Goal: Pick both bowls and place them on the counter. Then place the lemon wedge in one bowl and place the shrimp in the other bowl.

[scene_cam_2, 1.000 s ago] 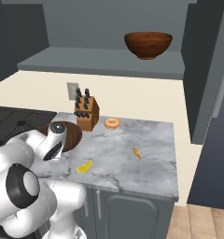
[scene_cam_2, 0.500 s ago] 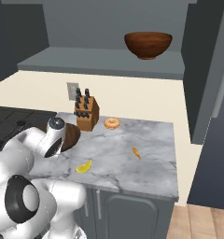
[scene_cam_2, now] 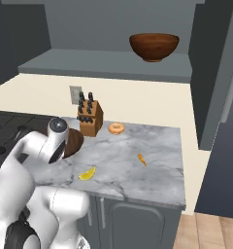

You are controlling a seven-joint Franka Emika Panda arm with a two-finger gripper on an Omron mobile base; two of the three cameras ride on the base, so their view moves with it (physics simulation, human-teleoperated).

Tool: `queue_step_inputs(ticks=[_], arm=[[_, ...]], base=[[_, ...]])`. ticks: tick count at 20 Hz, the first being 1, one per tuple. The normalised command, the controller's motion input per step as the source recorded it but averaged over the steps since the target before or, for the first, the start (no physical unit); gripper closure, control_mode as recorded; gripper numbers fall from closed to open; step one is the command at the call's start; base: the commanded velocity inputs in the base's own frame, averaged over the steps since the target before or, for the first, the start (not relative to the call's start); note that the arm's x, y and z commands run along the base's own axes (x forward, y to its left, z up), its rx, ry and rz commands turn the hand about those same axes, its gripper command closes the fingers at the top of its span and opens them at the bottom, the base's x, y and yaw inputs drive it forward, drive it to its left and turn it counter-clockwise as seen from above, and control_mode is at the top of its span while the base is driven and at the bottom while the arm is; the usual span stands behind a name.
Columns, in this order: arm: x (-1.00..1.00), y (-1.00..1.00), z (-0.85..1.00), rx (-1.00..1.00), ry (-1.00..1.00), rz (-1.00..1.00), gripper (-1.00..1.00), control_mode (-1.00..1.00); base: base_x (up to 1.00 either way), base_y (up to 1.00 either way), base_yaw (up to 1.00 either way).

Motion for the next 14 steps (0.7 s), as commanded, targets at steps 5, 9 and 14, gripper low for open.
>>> queue_step_inputs(ticks=[5,9,14], arm=[[-0.21,-0.18,0.56,0.00,-0.14,0.00,-1.00,-1.00],[-0.16,-0.16,0.58,0.00,-0.06,0.00,-1.00,-1.00],[-0.19,-0.29,0.56,0.00,0.00,-0.03,-1.00,-1.00]], base=[[0.00,0.00,0.00],[0.00,0.00,0.00],[0.00,0.00,0.00]])
